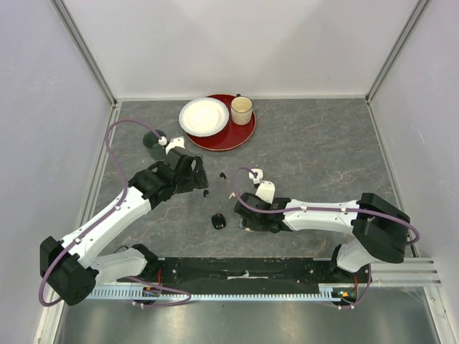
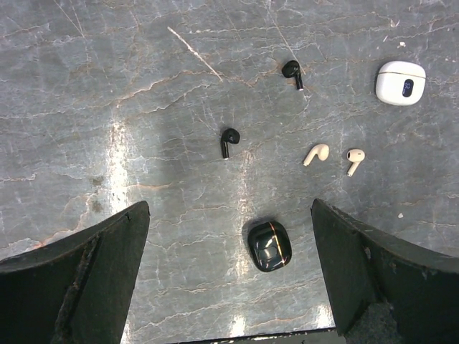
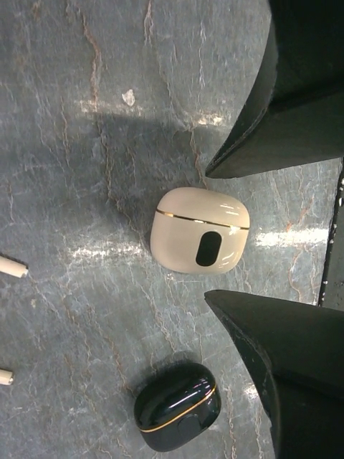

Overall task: Insert the wireless bluetooth earbuds into the charging case
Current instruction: Pick up the charging case at the center of the board.

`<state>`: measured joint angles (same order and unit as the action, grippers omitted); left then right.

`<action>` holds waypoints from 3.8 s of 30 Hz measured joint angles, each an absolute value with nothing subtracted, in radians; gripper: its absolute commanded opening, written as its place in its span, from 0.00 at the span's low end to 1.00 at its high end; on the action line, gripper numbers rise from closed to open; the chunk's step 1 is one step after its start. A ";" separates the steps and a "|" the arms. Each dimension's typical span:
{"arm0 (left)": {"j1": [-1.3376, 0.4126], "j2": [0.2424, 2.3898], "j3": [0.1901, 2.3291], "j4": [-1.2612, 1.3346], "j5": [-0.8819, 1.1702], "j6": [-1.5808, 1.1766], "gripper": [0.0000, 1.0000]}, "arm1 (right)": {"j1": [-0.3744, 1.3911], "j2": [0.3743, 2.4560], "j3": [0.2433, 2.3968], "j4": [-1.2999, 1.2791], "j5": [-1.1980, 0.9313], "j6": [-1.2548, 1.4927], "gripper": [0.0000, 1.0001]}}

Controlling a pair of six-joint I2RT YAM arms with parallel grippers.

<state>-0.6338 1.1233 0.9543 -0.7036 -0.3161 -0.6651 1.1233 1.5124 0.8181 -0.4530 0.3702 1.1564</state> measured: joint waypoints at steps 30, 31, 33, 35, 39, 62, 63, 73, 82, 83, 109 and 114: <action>-0.625 1.068 0.896 -0.663 -0.309 -0.666 1.00 | 1.142 1.588 0.854 -0.449 0.447 0.677 0.68; -0.624 1.067 0.896 -0.661 -0.308 -0.666 1.00 | 1.142 1.589 0.854 -0.448 0.447 0.672 0.68; -0.624 1.065 0.894 -0.656 -0.308 -0.666 1.00 | 1.142 1.592 0.854 -0.445 0.451 0.669 0.67; -0.624 1.061 0.892 -0.656 -0.308 -0.665 1.00 | 1.142 1.592 0.854 -0.442 0.451 0.670 0.64; -0.624 1.050 0.891 -0.654 -0.308 -0.665 1.00 | 1.142 1.592 0.852 -0.435 0.451 0.680 0.57; -0.623 0.762 0.839 -0.483 -0.117 -0.601 1.00 | 1.142 1.072 0.809 -0.243 0.358 0.333 0.00; -0.623 0.756 0.842 -0.476 -0.089 -0.591 1.00 | 1.142 1.063 0.825 -0.234 0.354 0.288 0.00; -0.623 0.817 0.922 -0.416 0.270 -0.487 0.99 | 1.144 1.034 0.839 -0.142 0.273 -0.027 0.00; -0.623 0.938 0.926 -0.388 0.532 -0.436 0.96 | 1.150 0.936 0.807 -0.038 0.154 -0.155 0.00; -0.623 0.947 0.926 -0.384 0.551 -0.436 0.96 | 1.150 0.935 0.807 -0.036 0.146 -0.161 0.00; -0.638 1.020 0.949 -0.305 0.637 -0.442 0.65 | 1.153 0.936 0.805 -0.015 0.098 -0.177 0.00; -0.653 1.025 0.949 -0.276 0.653 -0.454 0.38 | 1.154 0.938 0.798 -0.014 0.101 -0.176 0.00</action>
